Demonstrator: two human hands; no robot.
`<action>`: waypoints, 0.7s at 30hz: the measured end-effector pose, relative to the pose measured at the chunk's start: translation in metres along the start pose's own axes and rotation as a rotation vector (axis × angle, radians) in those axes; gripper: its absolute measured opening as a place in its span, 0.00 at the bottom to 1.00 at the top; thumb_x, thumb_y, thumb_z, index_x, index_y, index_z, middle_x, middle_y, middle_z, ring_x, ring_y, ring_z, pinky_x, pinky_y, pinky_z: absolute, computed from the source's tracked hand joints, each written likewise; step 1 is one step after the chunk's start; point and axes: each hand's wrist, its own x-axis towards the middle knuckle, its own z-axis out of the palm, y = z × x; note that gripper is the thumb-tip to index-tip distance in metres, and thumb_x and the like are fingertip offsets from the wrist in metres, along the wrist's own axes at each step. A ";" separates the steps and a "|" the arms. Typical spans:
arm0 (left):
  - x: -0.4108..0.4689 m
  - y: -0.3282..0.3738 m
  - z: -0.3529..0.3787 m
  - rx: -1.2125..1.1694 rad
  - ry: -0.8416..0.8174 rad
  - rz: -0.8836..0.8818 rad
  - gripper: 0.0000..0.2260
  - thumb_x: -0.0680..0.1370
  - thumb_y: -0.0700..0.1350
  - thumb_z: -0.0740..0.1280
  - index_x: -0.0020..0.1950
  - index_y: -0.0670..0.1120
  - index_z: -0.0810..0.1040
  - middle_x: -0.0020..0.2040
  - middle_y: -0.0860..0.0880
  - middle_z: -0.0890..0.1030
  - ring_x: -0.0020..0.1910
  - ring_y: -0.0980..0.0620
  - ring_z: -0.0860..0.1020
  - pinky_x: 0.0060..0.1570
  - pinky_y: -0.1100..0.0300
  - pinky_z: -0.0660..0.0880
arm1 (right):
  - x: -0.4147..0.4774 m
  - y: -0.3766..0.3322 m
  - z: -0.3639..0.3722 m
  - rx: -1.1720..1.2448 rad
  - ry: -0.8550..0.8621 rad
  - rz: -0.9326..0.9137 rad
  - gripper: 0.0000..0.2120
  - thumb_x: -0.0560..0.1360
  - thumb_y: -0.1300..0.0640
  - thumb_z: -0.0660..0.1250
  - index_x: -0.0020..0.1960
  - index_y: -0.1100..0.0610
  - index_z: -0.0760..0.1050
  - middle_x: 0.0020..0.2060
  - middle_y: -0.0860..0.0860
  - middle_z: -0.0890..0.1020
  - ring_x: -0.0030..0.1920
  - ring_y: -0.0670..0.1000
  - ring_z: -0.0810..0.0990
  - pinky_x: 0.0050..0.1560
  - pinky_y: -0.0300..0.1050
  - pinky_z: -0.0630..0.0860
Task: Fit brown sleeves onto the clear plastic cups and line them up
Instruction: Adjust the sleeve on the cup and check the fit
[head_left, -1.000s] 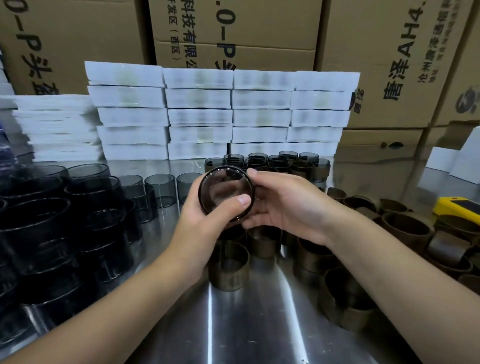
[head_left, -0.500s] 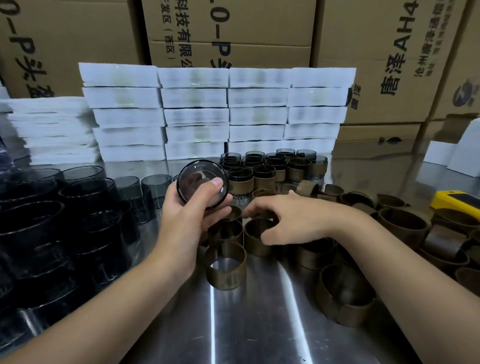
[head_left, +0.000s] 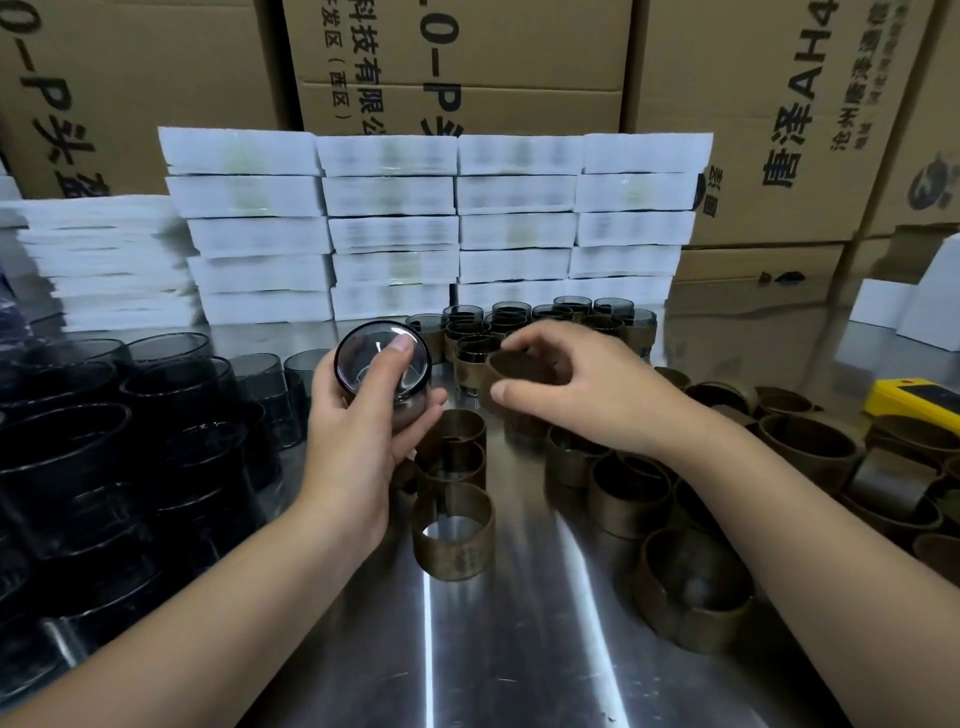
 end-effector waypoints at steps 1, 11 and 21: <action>-0.001 0.002 0.001 0.004 0.006 -0.002 0.18 0.67 0.53 0.75 0.53 0.51 0.76 0.49 0.49 0.82 0.45 0.42 0.85 0.40 0.60 0.80 | 0.000 0.000 0.001 0.028 0.073 -0.015 0.23 0.65 0.37 0.69 0.58 0.42 0.74 0.51 0.40 0.77 0.49 0.39 0.77 0.48 0.37 0.72; -0.013 0.011 0.011 0.036 -0.192 -0.162 0.37 0.66 0.66 0.70 0.68 0.44 0.73 0.62 0.43 0.80 0.58 0.47 0.81 0.60 0.49 0.77 | -0.015 -0.023 0.005 0.224 0.262 -0.326 0.28 0.63 0.44 0.77 0.59 0.38 0.71 0.49 0.37 0.75 0.47 0.42 0.77 0.51 0.39 0.74; -0.019 0.002 0.008 0.129 -0.322 -0.112 0.43 0.60 0.54 0.74 0.73 0.44 0.65 0.55 0.49 0.82 0.52 0.55 0.82 0.58 0.50 0.77 | -0.021 -0.029 0.009 0.098 0.231 -0.464 0.28 0.64 0.56 0.78 0.62 0.53 0.75 0.54 0.47 0.76 0.52 0.39 0.75 0.53 0.31 0.70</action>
